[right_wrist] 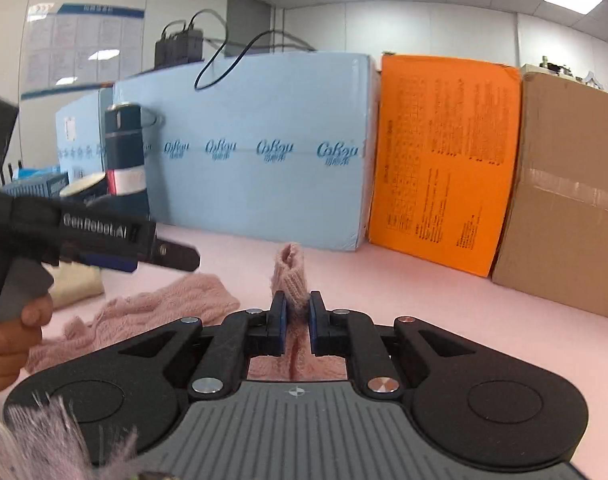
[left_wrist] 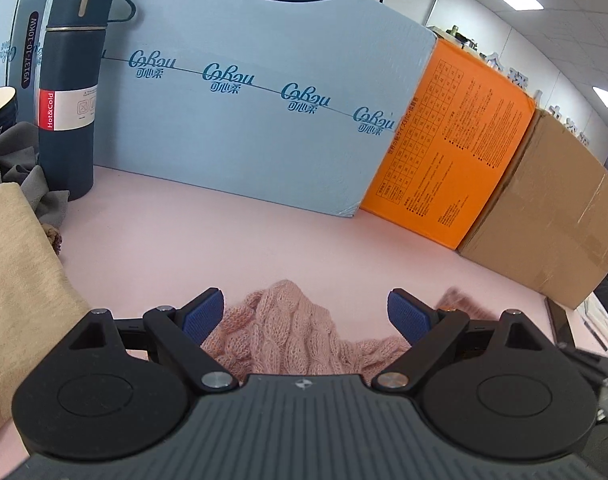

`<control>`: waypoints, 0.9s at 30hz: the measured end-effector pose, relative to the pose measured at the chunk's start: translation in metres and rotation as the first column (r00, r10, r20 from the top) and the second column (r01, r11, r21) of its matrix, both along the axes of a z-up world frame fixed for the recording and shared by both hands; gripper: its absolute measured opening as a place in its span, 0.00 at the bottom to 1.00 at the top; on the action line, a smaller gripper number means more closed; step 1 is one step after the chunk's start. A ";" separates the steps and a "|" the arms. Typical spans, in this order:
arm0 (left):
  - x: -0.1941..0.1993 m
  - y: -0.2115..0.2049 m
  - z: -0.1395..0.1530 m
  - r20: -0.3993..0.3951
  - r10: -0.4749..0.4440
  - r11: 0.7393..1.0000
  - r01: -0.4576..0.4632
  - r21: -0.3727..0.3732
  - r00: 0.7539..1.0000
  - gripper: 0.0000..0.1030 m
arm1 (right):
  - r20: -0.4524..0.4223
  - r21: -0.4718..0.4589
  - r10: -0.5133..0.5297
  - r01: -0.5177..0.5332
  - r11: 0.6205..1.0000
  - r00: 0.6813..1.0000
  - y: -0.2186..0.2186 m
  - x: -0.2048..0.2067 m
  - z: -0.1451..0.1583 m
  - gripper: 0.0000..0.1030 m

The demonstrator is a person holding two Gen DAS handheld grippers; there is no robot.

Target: Fold clothes

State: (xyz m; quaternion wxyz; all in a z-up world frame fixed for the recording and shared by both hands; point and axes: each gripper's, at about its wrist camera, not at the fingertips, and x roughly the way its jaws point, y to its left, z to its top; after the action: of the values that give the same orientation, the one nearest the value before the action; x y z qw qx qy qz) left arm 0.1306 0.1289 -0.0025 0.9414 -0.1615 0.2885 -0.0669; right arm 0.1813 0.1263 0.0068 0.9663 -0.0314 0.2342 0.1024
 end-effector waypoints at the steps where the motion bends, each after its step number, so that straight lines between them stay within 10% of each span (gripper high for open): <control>1: 0.001 0.000 -0.001 -0.005 -0.003 1.000 0.003 0.001 1.000 0.86 | -0.037 -0.021 0.013 -0.013 1.000 0.999 0.008 0.006 -0.007 0.10; 5: 0.008 -0.007 -0.006 -0.038 -0.026 0.999 0.027 0.035 0.999 0.86 | -0.132 0.048 0.060 -0.054 0.997 0.989 0.020 0.016 -0.028 0.33; 13: 0.003 -0.036 -0.010 -0.015 -0.079 0.979 0.080 0.189 0.997 0.86 | -0.014 0.118 -0.020 0.022 0.993 1.000 -0.042 -0.039 0.006 0.55; 21: -0.013 -0.116 -0.048 0.052 -0.195 0.750 0.115 0.651 0.979 0.86 | -0.057 0.401 -0.102 0.116 0.909 0.993 -0.124 -0.049 -0.009 0.55; 27: -0.016 -0.127 -0.063 0.061 -0.207 0.698 0.104 0.709 0.976 0.86 | -0.126 0.464 0.018 0.043 0.885 0.992 -0.127 -0.024 -0.026 0.56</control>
State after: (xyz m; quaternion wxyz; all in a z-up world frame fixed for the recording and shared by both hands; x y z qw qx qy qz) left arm 0.1145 0.0023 -0.0652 0.9402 0.2377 0.2400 -0.0428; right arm 0.1575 -0.0009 -0.0188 0.9294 0.2095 0.2636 0.1510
